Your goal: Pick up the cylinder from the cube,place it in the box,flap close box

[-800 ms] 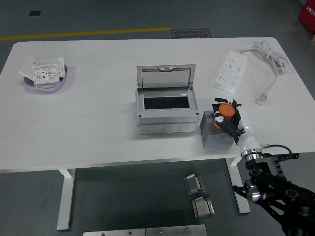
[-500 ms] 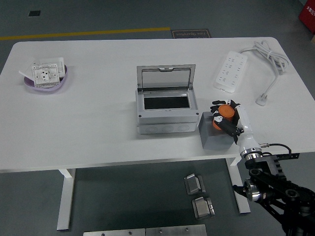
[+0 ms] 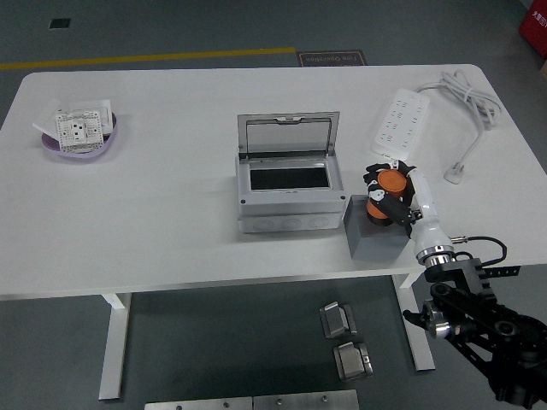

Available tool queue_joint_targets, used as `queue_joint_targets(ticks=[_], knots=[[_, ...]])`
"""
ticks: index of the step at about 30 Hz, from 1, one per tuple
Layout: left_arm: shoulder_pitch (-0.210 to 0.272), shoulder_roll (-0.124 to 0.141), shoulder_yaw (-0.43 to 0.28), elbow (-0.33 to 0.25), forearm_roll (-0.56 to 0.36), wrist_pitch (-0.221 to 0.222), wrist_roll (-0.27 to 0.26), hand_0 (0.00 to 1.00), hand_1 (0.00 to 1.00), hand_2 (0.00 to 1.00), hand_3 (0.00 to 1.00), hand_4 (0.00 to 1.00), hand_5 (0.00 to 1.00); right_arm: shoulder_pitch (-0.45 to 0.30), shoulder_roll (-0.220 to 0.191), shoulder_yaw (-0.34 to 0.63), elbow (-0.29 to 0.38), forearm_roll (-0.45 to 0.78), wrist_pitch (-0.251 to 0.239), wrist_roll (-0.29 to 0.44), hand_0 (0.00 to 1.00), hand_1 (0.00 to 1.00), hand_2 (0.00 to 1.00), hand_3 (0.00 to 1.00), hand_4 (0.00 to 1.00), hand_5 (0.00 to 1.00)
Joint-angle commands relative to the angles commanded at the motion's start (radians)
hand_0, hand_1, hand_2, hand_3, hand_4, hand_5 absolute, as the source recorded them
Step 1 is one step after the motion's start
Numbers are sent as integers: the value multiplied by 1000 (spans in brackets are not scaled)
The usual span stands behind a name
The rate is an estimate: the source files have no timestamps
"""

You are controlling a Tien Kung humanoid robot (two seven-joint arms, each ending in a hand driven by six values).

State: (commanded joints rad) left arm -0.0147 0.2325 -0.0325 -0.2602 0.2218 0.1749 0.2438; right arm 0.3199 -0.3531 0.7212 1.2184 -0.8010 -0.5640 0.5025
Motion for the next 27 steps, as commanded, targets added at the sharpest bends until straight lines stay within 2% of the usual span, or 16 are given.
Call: queue_joint_targets(ticks=[5,9,10,15,16,21,22,27], knots=[[0,1,-6,1,9,1,2,691,698,666,658,559,368,56,-11,-18,20,-101,-48,-58,557,523,488,349,2,2],[0,3,-12,1,17,2,5,691,698,666,658,559,368,116,-15,-60,23,-182,-67,-110,557,523,488,349,2,2],[0,4,-14,1,19,2,6,690,699,665,658,559,370,133,-14,-74,23,-200,-69,-124,233,313,458,325,2,2],[2,6,-21,2,29,2,10,690,699,665,658,559,370,211,-3,-144,13,-299,-71,-196,233,313,458,325,2,2],[2,6,-23,2,32,1,11,690,698,664,656,558,371,232,0,-163,7,-322,-69,-217,14,183,349,252,2,2],[2,8,-30,2,41,0,15,690,698,664,656,558,371,326,16,-249,-23,-417,-49,-300,14,183,349,252,2,2],[2,9,-31,2,43,0,16,690,697,663,654,558,374,346,19,-267,-30,-428,-44,-312,2,113,235,216,2,2],[-1,13,-37,2,53,-1,19,690,697,663,654,558,374,433,42,-355,-79,-420,-22,-333,2,113,235,216,2,2]])
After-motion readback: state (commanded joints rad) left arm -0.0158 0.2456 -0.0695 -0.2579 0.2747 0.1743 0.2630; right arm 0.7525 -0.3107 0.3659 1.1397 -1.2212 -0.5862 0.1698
